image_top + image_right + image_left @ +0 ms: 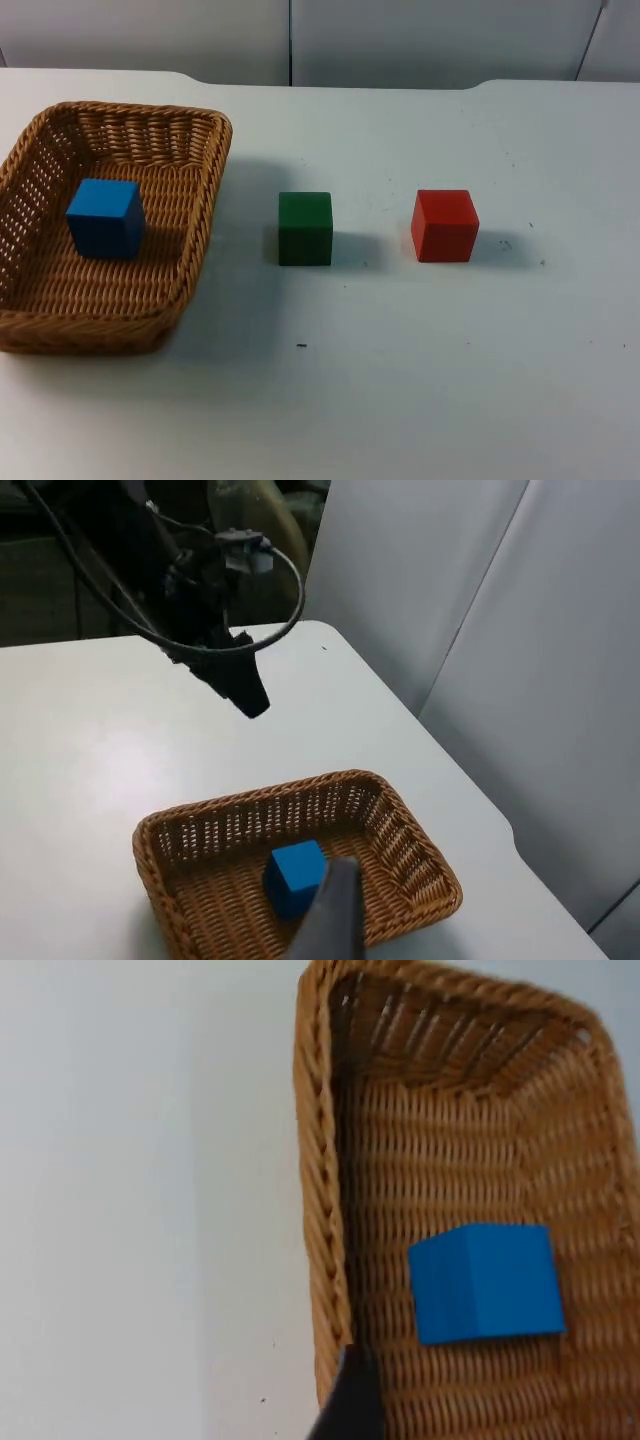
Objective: Pick up the basket with the left hand and place the blue cube into the basket with the right hand.
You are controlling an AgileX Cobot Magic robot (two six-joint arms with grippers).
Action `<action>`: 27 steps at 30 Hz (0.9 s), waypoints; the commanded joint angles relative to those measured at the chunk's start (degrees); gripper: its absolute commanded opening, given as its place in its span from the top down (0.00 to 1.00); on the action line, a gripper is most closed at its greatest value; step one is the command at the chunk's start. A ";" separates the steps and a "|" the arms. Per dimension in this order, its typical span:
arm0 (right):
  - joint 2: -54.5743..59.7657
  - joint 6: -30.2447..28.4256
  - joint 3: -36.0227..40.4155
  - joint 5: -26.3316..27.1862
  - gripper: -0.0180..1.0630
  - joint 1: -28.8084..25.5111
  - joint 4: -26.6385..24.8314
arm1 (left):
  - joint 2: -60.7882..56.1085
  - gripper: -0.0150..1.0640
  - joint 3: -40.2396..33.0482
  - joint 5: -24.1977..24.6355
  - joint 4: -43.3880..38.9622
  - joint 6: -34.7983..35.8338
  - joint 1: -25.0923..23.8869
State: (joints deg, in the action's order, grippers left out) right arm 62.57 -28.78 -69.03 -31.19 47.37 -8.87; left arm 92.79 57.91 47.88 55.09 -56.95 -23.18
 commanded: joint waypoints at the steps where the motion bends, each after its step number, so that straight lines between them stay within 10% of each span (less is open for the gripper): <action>1: -0.57 -0.20 0.22 1.12 0.28 -0.22 0.07 | -4.96 0.33 0.16 0.49 -0.01 0.82 0.03; 27: -0.57 3.37 18.43 16.96 0.28 -0.22 -1.79 | -56.61 0.33 -10.98 6.32 -4.65 13.56 2.02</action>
State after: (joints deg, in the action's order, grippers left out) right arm 62.11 -25.74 -50.95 -15.85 47.37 -10.24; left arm 37.75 48.88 53.31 50.59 -44.83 -21.87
